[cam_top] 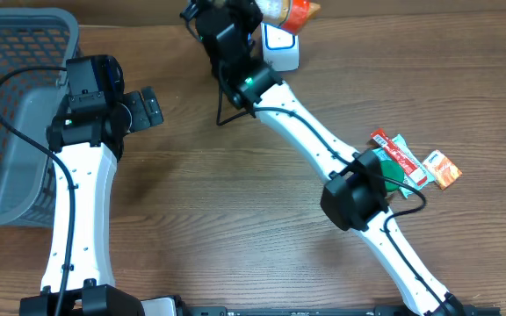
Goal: Scan the item barcode
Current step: 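Hold the pasta packet in front of the white scanner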
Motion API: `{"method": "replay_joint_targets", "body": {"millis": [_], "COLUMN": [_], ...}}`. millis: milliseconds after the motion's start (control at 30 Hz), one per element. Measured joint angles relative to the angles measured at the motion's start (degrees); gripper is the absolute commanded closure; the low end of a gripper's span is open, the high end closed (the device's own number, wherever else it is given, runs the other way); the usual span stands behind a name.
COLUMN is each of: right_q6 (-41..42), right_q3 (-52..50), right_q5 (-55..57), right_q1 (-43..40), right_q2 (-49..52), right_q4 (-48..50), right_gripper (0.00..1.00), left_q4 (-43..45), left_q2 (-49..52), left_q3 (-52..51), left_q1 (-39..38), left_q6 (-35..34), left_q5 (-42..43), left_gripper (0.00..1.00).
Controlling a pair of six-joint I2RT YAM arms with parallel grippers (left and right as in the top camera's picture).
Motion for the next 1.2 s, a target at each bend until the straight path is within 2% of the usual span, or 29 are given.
{"method": "replay_joint_targets", "body": {"millis": [233, 500, 1033, 1200], "right_q6": [-6.34, -10.01, -5.53, -8.09], "right_q3": [0.0, -0.02, -0.02, -0.07], "right_q5": [-1.77, -1.97, 0.85, 6.69], "right_q1": [-1.14, -2.38, -6.36, -5.81], "right_q2": [7.04, 9.22, 12.35, 13.05], "right_q4": [13.44, 21.31, 19.06, 31.15], "right_gripper": [0.96, 0.96, 0.97, 0.97], "left_q4": [0.0, 0.0, 0.0, 0.0], "left_q2": [0.0, 0.0, 0.0, 0.0], "left_q3": [0.0, 0.0, 0.0, 0.0], "left_q1": [0.0, 0.0, 0.0, 0.0], "left_q6": [0.0, 0.0, 0.0, 0.0], "left_q5": [-0.02, -0.02, -0.02, 0.0], "left_gripper": [0.0, 0.0, 0.0, 0.0]}}
